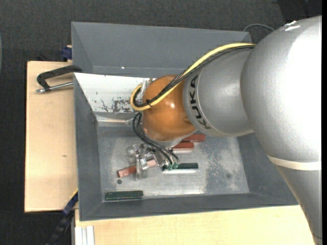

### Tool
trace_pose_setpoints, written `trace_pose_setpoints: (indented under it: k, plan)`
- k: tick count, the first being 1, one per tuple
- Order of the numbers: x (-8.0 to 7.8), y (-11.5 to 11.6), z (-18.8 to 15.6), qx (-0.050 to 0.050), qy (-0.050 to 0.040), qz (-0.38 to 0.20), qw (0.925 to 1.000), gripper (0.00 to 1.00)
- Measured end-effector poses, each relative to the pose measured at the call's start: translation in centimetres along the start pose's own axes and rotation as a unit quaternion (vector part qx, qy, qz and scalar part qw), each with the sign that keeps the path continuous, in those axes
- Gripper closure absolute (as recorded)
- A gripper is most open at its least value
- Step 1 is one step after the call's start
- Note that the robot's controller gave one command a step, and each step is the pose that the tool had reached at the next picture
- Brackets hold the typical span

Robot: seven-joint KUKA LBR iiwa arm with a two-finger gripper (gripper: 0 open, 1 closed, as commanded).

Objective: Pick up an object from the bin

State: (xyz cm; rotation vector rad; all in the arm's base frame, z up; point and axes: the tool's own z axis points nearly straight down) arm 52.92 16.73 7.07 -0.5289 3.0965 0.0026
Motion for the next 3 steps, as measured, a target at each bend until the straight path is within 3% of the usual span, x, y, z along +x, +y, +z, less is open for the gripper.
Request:
trace_pose_setpoints:
  k: [2, 3]
  plan:
    - [0.1, 0.0, -0.4, 0.000, 0.0016, 0.000, 1.0000, 1.00]
    - [0.3, 0.1, -2.5, 0.000, 0.0036, 0.000, 1.0000, 1.00]
